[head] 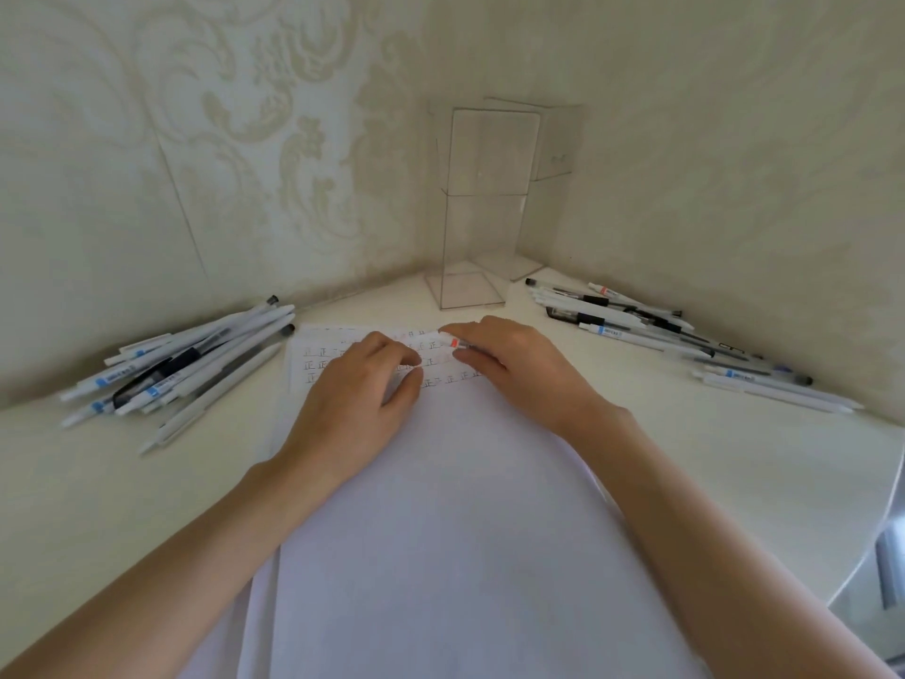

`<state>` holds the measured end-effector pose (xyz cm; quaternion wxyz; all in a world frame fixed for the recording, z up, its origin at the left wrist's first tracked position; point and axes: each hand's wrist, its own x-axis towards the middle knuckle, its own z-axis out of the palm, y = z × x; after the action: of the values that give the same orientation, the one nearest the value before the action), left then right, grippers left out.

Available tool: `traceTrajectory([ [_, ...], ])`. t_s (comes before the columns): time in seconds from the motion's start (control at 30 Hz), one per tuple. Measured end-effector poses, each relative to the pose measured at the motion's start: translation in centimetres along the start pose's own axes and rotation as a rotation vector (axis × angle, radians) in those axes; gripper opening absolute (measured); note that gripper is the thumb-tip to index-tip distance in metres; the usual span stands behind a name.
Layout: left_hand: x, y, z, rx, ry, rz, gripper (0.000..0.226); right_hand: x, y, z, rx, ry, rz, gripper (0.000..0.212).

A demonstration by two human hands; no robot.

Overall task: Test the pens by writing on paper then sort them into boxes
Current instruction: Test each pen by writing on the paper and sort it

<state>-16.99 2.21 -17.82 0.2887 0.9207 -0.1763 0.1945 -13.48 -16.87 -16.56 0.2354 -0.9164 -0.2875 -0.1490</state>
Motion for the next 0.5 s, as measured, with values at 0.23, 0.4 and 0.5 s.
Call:
traceTrajectory([
  [0.23, 0.0, 0.1, -0.2, 0.009, -0.003, -0.032, 0.02, 0.1, -1.1, 0.6, -0.198, 0.184, 0.054, 0.053],
  [0.4, 0.0, 0.4, -0.2, -0.002, -0.047, 0.001, 0.019, 0.1, -1.4, 0.9, -0.147, 0.328, 0.017, 0.037],
  [0.5, -0.2, 0.5, -0.3, 0.001, -0.08, 0.057, 0.029, 0.1, -1.0, 0.2, -0.137, 0.381, 0.026, 0.035],
])
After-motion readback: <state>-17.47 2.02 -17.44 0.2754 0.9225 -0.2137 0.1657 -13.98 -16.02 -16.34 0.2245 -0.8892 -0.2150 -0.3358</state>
